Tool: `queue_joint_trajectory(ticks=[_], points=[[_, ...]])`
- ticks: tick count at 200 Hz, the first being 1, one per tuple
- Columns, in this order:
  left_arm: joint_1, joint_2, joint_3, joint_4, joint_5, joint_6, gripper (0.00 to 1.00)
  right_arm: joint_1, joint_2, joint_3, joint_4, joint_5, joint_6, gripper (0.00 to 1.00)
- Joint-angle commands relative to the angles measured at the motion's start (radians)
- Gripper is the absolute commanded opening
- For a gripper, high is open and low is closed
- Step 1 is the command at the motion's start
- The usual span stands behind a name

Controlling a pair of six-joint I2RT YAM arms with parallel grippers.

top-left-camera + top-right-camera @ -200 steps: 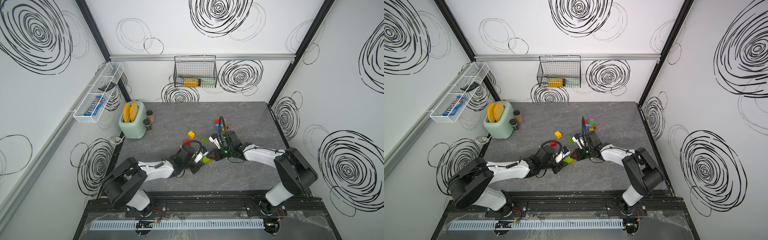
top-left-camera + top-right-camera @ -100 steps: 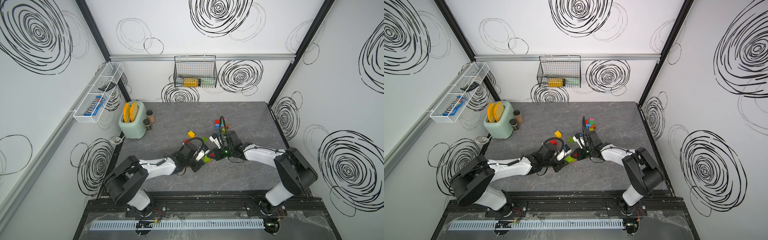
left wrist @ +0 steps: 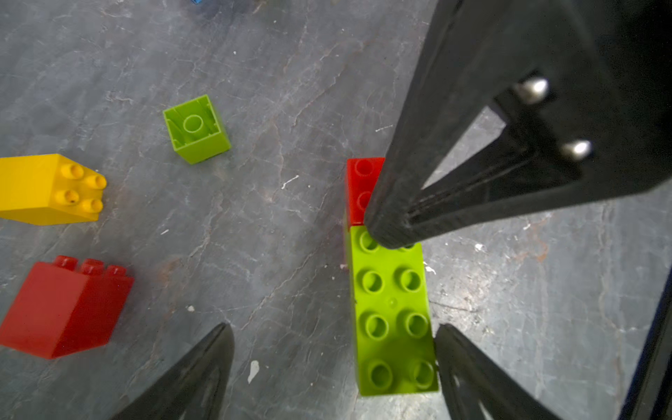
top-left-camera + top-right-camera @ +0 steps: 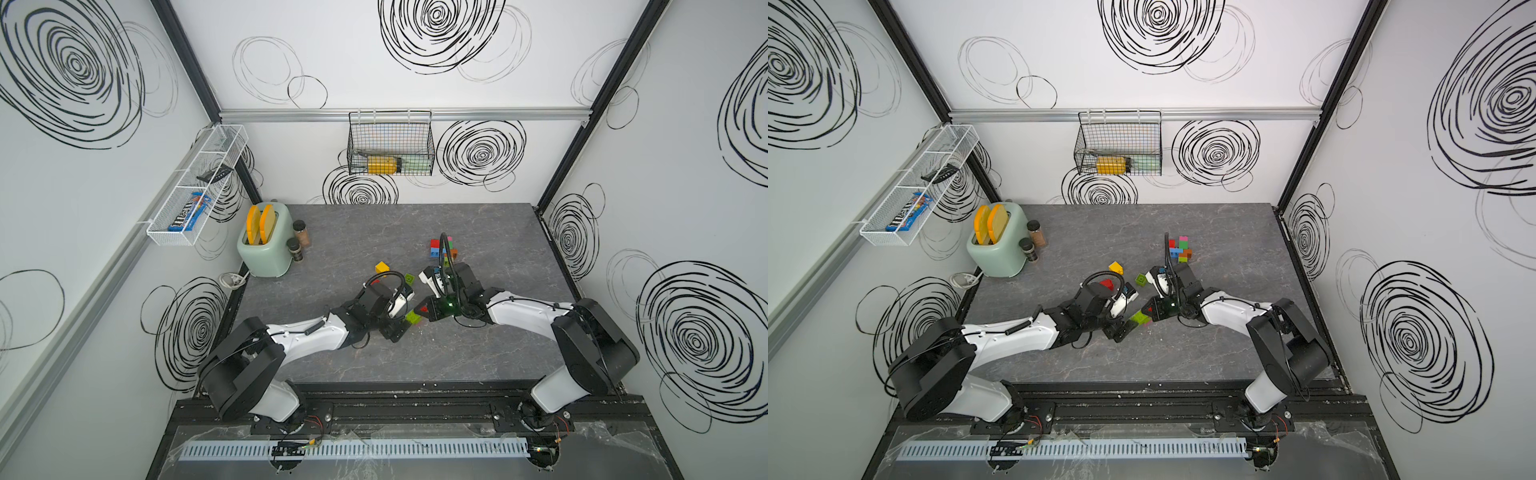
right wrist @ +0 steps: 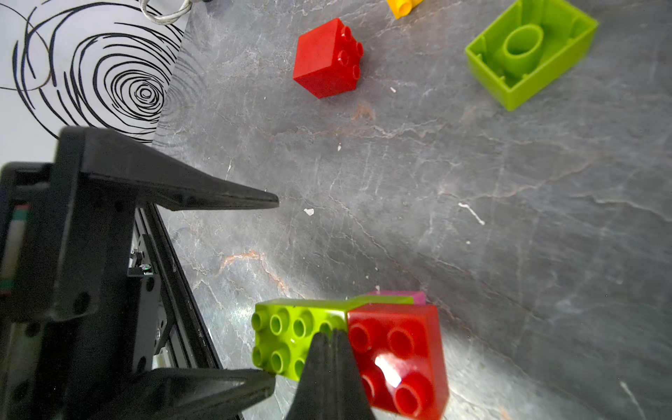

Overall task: Assemble the number 4 with lego
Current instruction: Assemble the lego brick with the lego brick.

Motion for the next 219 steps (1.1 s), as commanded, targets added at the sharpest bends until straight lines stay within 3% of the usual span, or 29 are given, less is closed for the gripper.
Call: queue_joint_trajectory(ticks=[1,38,51,66,92,131,167,180,206,219], points=[[-0.007,-0.002,0.017,-0.007,-0.061,0.038,0.9,0.017,0.01,-0.035,-0.121,0.111,0.035,0.0],[0.002,-0.02,0.033,0.001,-0.036,-0.01,0.92,0.038,-0.021,0.016,-0.133,0.117,0.049,0.04],[0.026,-0.067,0.018,0.053,-0.012,-0.056,1.0,0.041,-0.03,0.035,-0.131,0.125,0.056,0.06],[0.062,-0.133,-0.006,0.107,-0.008,-0.121,0.96,0.044,-0.033,0.052,-0.129,0.122,0.063,0.08],[0.136,-0.192,0.009,0.069,-0.106,-0.216,0.96,0.044,-0.032,0.072,-0.128,0.116,0.067,0.11],[0.265,-0.168,0.058,-0.019,-0.097,-0.312,0.96,0.046,-0.036,0.102,-0.125,0.116,0.073,0.14],[0.285,-0.148,0.029,0.044,-0.14,-0.344,0.96,0.046,-0.049,0.125,-0.118,0.094,0.071,0.2],[0.293,-0.129,0.015,0.085,-0.102,-0.325,0.96,0.046,-0.054,0.133,-0.115,0.088,0.069,0.24],[0.403,-0.034,0.065,0.072,0.116,-0.423,0.96,0.046,-0.081,0.145,-0.114,0.091,0.062,0.28],[0.427,0.003,0.069,0.106,0.165,-0.434,0.96,0.046,-0.108,0.144,-0.114,0.121,0.064,0.36]])
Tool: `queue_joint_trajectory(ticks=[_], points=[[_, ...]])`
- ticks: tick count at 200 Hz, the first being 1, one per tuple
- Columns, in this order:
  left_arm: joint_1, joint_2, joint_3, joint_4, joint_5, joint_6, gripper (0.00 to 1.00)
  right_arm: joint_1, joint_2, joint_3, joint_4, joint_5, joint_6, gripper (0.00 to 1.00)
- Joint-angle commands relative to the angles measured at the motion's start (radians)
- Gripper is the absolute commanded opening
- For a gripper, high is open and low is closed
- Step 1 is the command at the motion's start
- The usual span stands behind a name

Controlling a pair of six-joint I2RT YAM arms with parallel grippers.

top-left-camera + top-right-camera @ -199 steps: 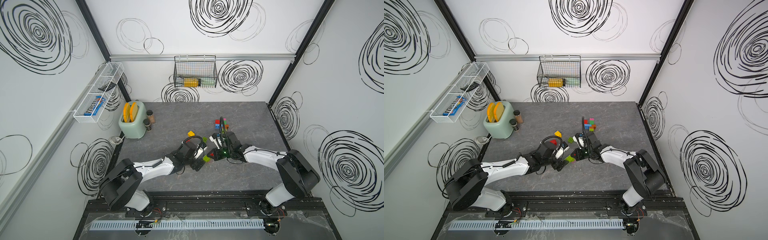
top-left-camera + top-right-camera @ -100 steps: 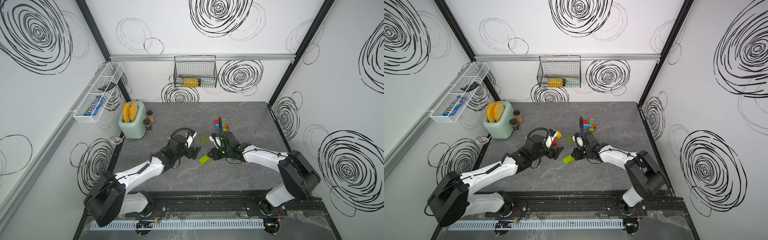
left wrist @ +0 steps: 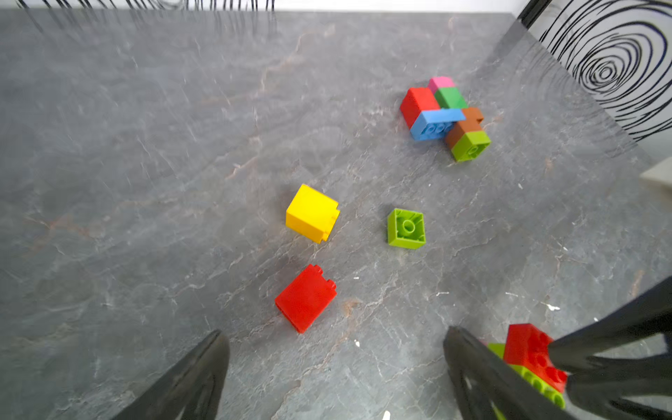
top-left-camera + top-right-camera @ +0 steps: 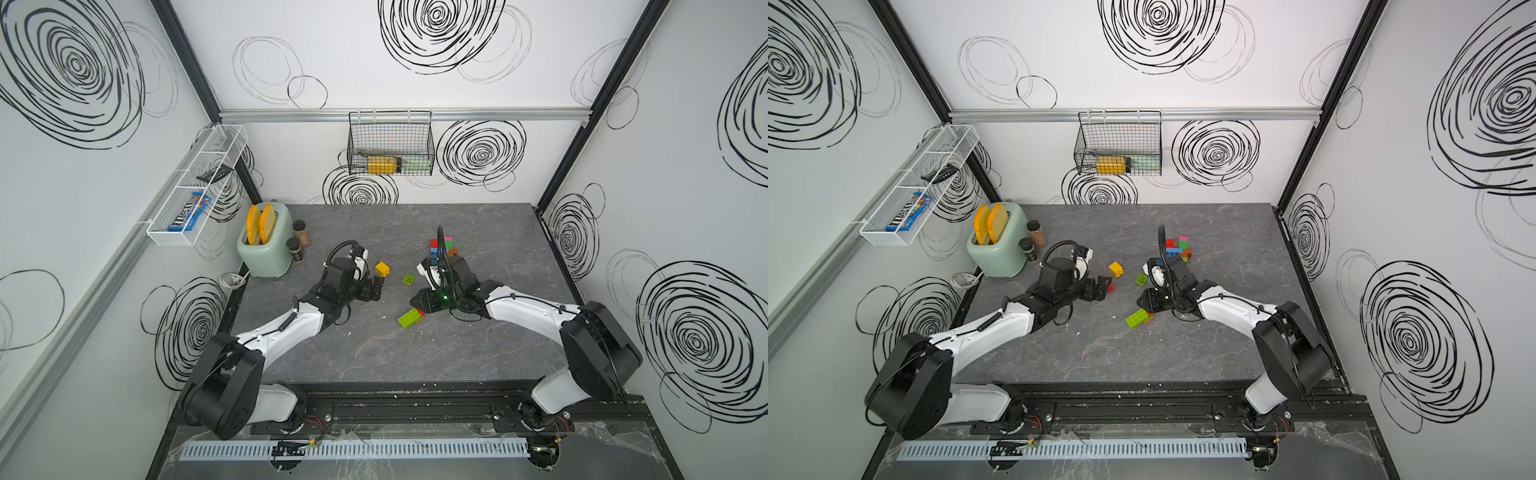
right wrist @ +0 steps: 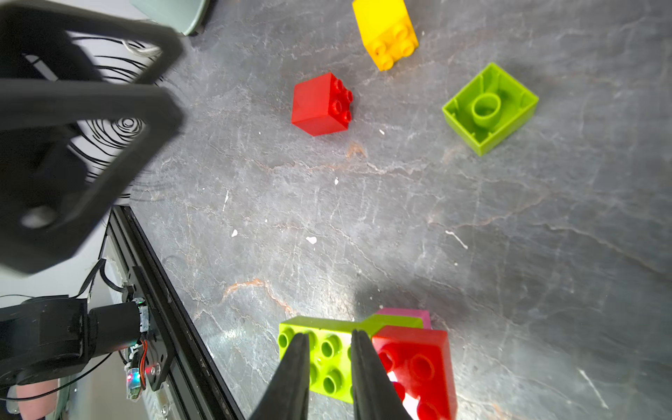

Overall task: Assemble the number 4 with lego
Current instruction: Assemble the lego brick with the lego brick, then pick up the lego brick from the center of the board.

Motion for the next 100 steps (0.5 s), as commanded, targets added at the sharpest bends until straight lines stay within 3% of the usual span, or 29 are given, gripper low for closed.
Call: queue_joint_trajectory(ticks=[1,26,44,50,84,100], points=[[0.063,0.067,0.031,0.069,0.149,-0.074,0.96,0.004,-0.07,0.031,-0.006,0.026,0.001,0.37],[0.041,0.133,0.096,-0.009,0.07,0.024,0.97,-0.003,-0.126,0.008,-0.016,0.109,0.012,0.61],[0.009,0.214,0.182,-0.129,0.008,0.114,0.98,-0.023,-0.16,-0.018,-0.012,0.141,0.019,0.85],[0.002,0.24,0.206,-0.152,0.005,0.137,0.99,-0.031,-0.171,-0.026,-0.008,0.146,0.021,0.99],[-0.046,0.358,0.313,-0.245,-0.125,0.235,0.96,-0.063,-0.223,-0.07,0.023,0.135,0.017,0.97],[-0.056,0.399,0.349,-0.252,-0.125,0.257,0.94,-0.07,-0.236,-0.083,0.037,0.129,0.005,0.98]])
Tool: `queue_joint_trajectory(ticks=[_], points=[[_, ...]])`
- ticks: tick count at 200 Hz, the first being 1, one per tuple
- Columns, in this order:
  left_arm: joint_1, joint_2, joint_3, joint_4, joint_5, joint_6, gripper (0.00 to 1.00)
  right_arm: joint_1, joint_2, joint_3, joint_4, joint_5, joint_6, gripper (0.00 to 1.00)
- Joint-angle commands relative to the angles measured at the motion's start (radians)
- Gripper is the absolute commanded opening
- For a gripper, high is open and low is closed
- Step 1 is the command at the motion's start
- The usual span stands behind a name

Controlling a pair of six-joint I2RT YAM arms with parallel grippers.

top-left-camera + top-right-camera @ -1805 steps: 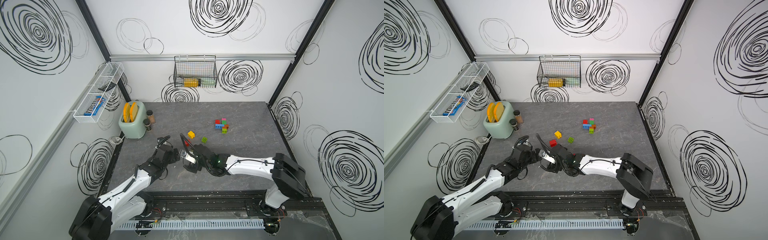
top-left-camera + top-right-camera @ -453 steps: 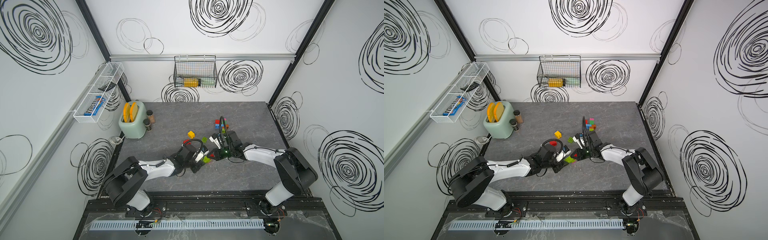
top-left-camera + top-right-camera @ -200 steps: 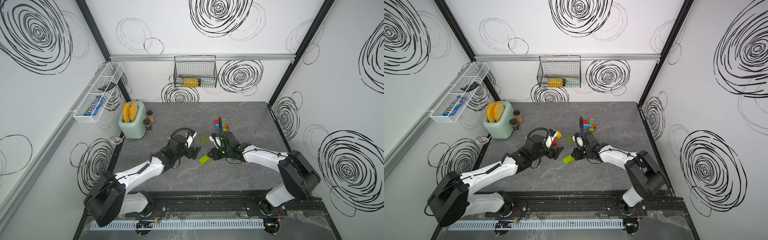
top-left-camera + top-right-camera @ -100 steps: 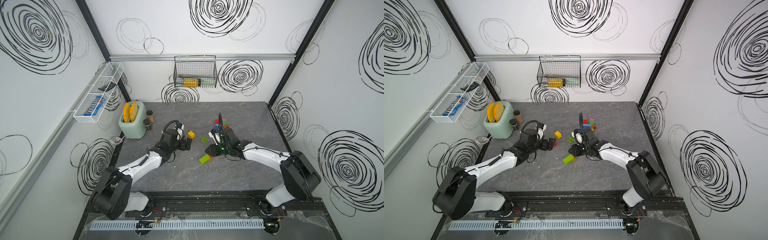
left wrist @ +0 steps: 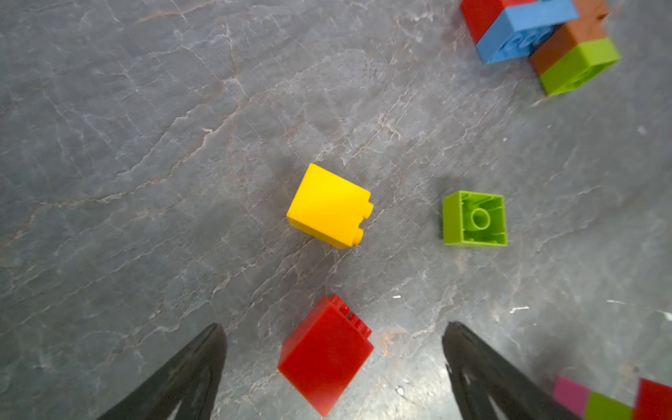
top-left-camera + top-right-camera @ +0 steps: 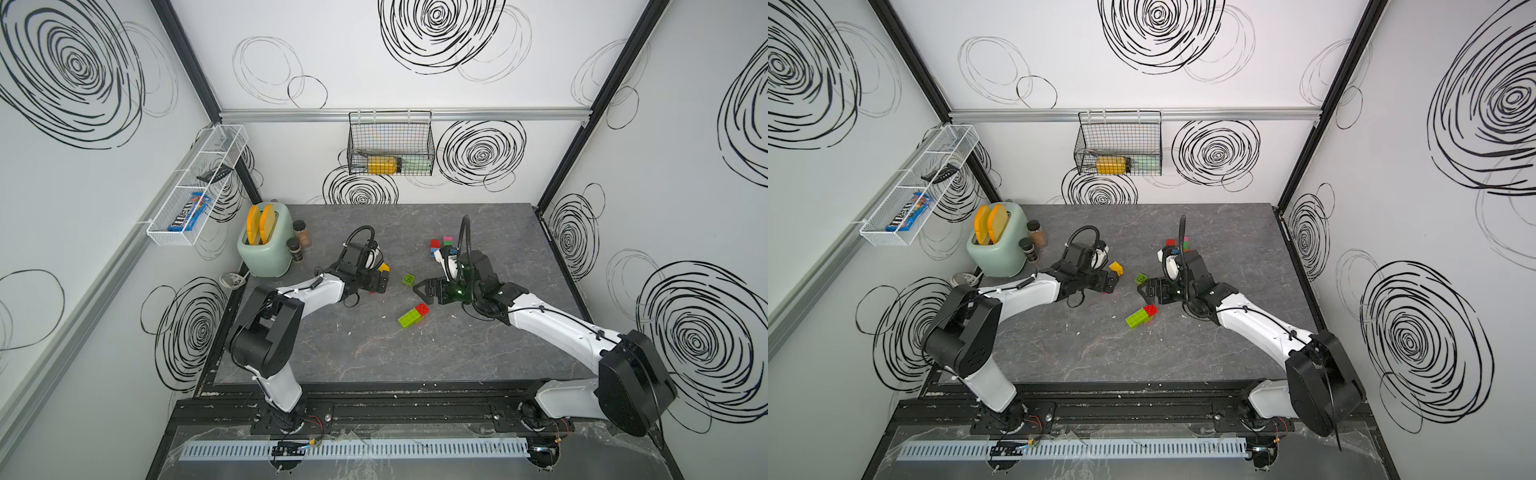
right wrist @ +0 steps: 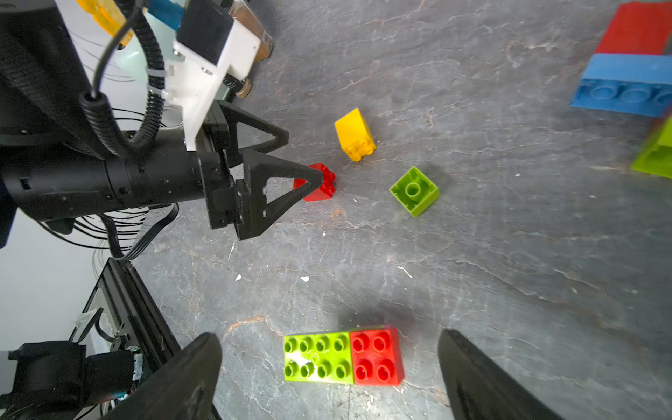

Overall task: Assemble the number 4 with lego
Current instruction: Pick up the lego brick from the center of the board.

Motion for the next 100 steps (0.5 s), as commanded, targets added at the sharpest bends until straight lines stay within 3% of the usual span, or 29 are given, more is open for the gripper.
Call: queue_joint_trajectory(ticks=[1,41,100], points=[[-0.018,0.055,0.056,-0.066,-0.067,0.087,0.94,-0.009,-0.032,-0.026,0.03,0.008,-0.008,0.97],[-0.049,0.143,0.112,-0.098,-0.002,0.108,0.76,-0.019,-0.034,-0.03,0.016,-0.002,-0.012,0.97],[-0.065,0.117,0.044,-0.133,-0.044,0.071,0.64,-0.024,-0.032,-0.045,0.023,-0.012,-0.016,0.97]])
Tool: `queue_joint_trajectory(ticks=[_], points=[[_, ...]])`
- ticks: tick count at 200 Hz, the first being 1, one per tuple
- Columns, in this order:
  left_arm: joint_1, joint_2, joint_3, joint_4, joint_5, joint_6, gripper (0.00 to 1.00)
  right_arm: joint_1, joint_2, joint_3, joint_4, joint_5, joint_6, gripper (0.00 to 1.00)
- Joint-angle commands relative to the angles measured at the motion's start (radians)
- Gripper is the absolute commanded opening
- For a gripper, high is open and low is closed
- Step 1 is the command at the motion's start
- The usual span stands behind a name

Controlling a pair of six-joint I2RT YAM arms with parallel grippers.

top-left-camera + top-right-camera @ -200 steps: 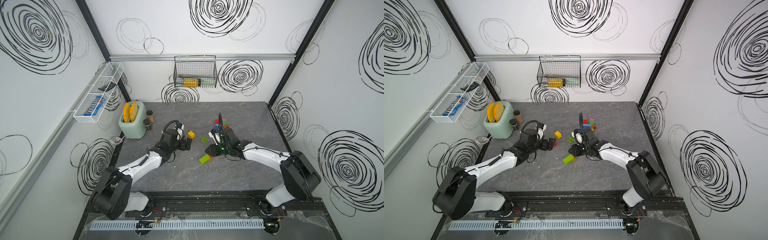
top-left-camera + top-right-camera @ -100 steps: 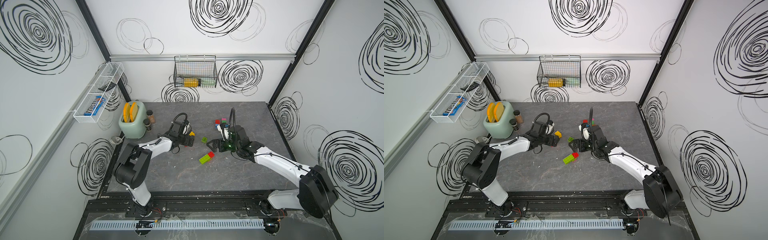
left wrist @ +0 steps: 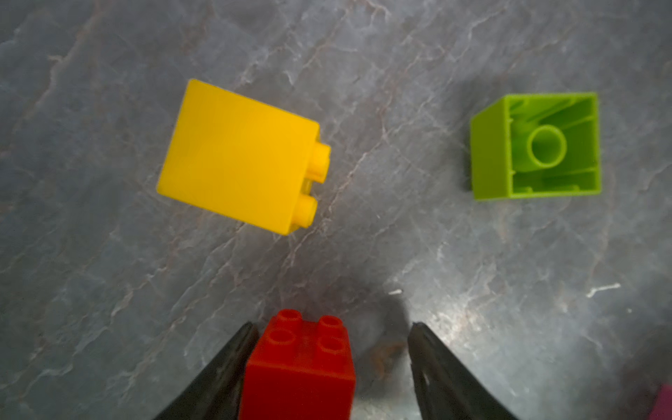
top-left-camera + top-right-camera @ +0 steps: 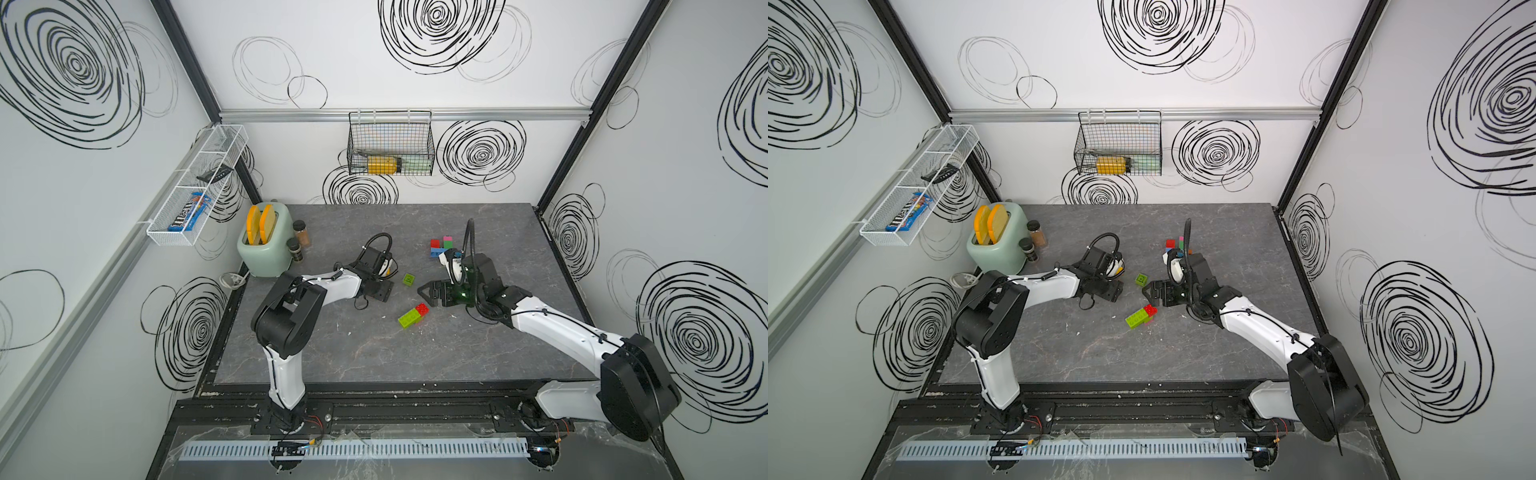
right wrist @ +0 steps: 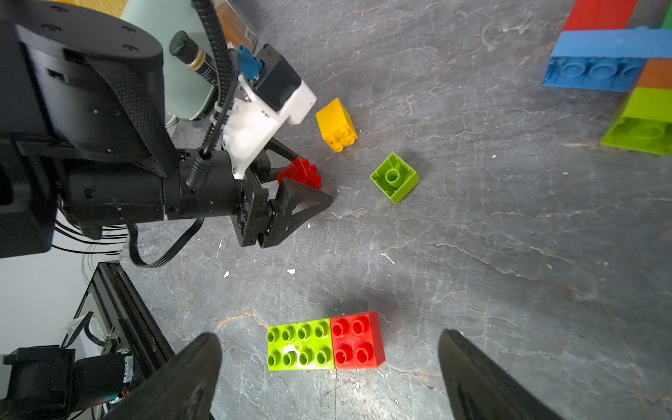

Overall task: Assemble the number 4 with lego
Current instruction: Pick up the lego brick from the center of the board.

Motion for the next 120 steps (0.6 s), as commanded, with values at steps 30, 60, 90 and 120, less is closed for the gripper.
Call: queue_joint_trajectory(ticks=[30,60,90,120], points=[[-0.006,-0.027,-0.05,-0.043,-0.032,-0.016,0.53,-0.008,0.002,0.003,0.018,-0.01,-0.009,0.97],[-0.003,-0.032,-0.066,-0.033,-0.018,-0.017,0.44,-0.009,0.006,0.007,0.016,-0.011,-0.005,0.97],[0.001,-0.048,-0.073,-0.009,-0.016,-0.017,0.2,-0.012,0.005,0.004,0.024,-0.016,0.001,0.97],[-0.004,-0.13,-0.133,0.108,0.018,-0.017,0.08,-0.028,0.017,0.008,0.037,-0.066,0.004,0.97]])
